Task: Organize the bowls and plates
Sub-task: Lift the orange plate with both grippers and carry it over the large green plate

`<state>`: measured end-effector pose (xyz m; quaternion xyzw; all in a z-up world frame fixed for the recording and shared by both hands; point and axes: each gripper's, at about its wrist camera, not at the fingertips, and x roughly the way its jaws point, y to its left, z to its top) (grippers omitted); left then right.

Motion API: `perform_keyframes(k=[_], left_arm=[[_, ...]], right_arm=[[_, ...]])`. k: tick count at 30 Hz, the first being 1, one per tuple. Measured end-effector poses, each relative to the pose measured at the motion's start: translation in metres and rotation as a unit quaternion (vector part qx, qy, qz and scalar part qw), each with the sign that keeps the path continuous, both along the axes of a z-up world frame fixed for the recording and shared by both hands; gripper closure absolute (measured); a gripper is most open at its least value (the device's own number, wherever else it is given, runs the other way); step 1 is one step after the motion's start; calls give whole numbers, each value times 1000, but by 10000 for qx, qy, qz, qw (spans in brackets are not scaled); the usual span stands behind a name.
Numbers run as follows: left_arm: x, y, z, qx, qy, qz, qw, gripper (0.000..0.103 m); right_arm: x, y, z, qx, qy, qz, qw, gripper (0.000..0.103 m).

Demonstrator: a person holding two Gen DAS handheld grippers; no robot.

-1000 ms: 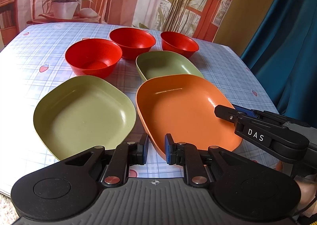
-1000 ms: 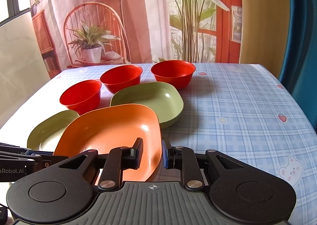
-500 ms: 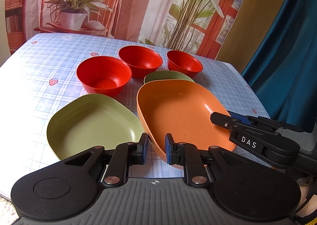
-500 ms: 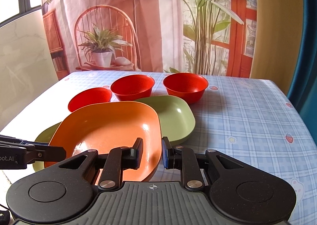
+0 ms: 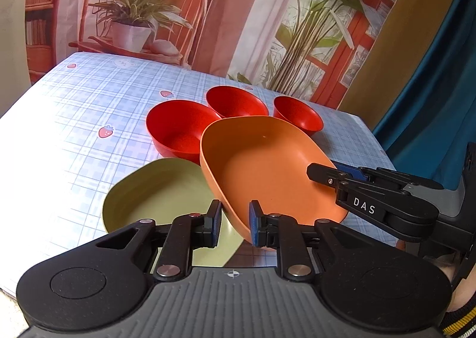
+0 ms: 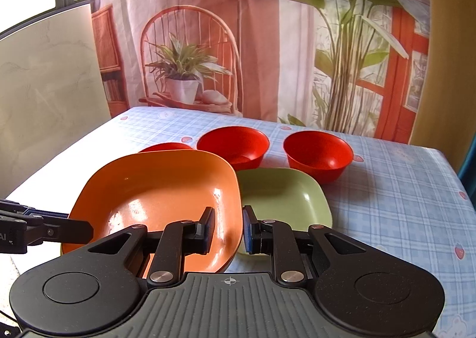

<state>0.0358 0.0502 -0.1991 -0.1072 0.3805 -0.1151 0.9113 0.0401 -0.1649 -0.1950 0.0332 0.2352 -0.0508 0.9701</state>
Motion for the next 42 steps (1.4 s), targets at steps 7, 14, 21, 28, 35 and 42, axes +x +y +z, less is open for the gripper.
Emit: perform_keyframes(k=[7,14,21,28,35,42], left_arm=[[7,31,5,6,-8,387,9993,82],[7,46,-7,51,226,620,9978,81],[0,49,-24,62,455,662,9968,81],[-7,48,-26,153,451,718,9963,81],[-16,50,-21,93,457,739,9962,81],[-18,53,-34,-10,746,753,9944,81]], right_arm=[[42,26,15,-230,-163,519,9983,85],[72,49,2,-368,-23,904,9952,85],[71,54,-21,-265,182,1003,9944,85],[68,57,-32,-227,253,1013,9943,85],[67,58,-34,-229,304,1074,9935,85],[70,66,-45,-362,486,1155,9914,85]])
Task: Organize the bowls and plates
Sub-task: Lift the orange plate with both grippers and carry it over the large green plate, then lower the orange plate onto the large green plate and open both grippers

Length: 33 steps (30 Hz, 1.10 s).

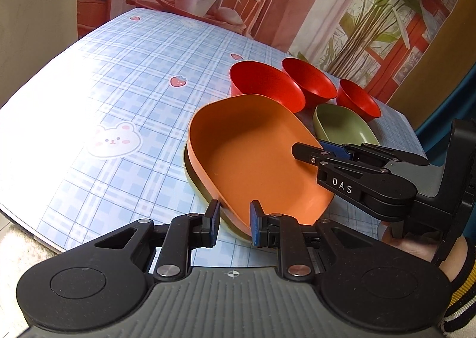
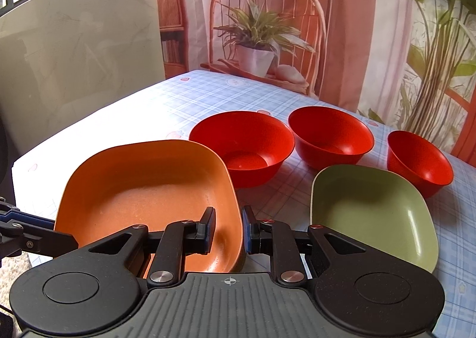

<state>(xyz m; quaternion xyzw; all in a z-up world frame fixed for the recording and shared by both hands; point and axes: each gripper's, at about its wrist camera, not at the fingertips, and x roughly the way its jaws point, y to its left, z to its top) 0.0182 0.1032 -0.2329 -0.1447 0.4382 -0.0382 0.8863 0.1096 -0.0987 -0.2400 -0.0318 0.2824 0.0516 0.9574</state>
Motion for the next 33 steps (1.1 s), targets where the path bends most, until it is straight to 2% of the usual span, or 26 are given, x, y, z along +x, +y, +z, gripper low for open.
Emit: perform_keyframes(k=[20,28,33], left_arm=[[4,3,-12,-169,214,34,9996,80],[6,1,-11,-81,236,85,9997,80],[7,2,-4,34,44,201,9998,79]], right_arm=[[7,13,-5,-600,219,46,9979,85],[10,13,-9,-670,290,21,9973,85],[9,12,-9,-628,319,-14,9975,81]])
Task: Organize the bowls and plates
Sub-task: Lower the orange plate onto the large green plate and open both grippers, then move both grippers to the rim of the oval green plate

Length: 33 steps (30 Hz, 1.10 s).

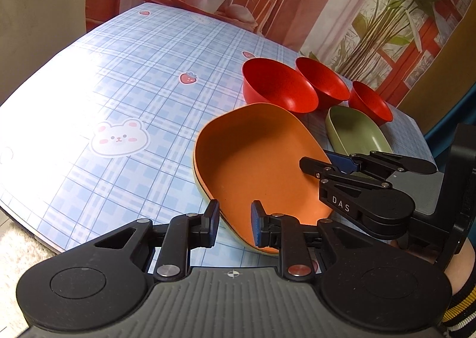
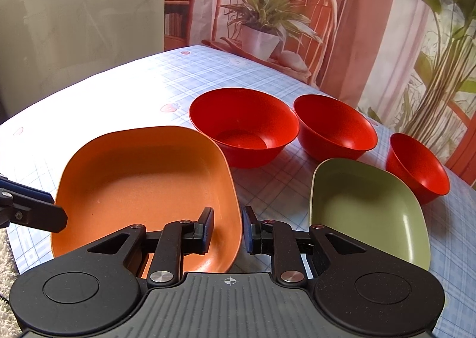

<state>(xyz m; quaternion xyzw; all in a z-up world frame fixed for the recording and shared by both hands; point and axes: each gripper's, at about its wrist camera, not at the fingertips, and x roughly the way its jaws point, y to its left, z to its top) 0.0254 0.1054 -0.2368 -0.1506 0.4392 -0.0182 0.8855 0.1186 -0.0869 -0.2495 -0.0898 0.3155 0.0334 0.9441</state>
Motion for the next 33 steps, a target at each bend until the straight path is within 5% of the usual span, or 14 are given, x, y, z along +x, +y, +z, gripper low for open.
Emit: perform_keyframes(k=[16,33], left_arm=[[27,-30,29,449,-499,-216,9975,79],[59,-84,27,612,-569,-910,9923,79]], right_arm=[[-37,-54,25,461,-567,-530,9959,78],[-59,-135,20,500,-625,-1317,9880,78]])
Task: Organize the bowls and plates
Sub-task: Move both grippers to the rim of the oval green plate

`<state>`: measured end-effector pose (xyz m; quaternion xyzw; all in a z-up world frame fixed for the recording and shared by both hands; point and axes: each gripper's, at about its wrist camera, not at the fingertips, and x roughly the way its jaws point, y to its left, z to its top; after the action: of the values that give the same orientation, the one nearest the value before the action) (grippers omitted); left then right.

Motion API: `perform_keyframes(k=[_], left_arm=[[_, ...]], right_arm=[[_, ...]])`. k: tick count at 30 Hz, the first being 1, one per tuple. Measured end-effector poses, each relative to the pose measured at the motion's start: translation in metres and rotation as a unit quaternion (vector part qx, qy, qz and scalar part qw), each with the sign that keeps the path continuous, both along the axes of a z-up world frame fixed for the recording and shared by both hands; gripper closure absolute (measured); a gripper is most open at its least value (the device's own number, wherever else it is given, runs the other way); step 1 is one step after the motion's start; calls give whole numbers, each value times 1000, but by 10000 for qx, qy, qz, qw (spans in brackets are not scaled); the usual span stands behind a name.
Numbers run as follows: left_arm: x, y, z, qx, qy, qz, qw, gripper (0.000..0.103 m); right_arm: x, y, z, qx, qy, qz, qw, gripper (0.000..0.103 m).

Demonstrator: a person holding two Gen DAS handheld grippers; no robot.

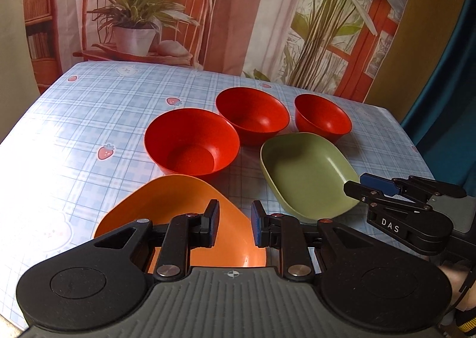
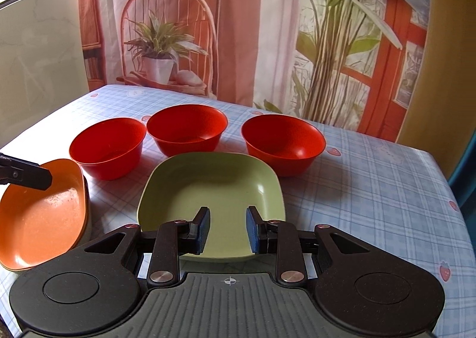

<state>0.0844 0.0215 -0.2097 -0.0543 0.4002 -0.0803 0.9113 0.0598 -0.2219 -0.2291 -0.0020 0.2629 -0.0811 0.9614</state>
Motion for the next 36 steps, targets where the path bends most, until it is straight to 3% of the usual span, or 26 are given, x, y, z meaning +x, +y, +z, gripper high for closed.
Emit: perform_keyframes(k=[18,36], left_arm=[[34,-42,-12,147,89,-501,9986,79],[65,-54,-33,87,418,-466,9980,79]], right_arm=[[-5,-43,-7,21,95,-333,9994,78],[5,-63,-15,273,82,-471,9985,76]])
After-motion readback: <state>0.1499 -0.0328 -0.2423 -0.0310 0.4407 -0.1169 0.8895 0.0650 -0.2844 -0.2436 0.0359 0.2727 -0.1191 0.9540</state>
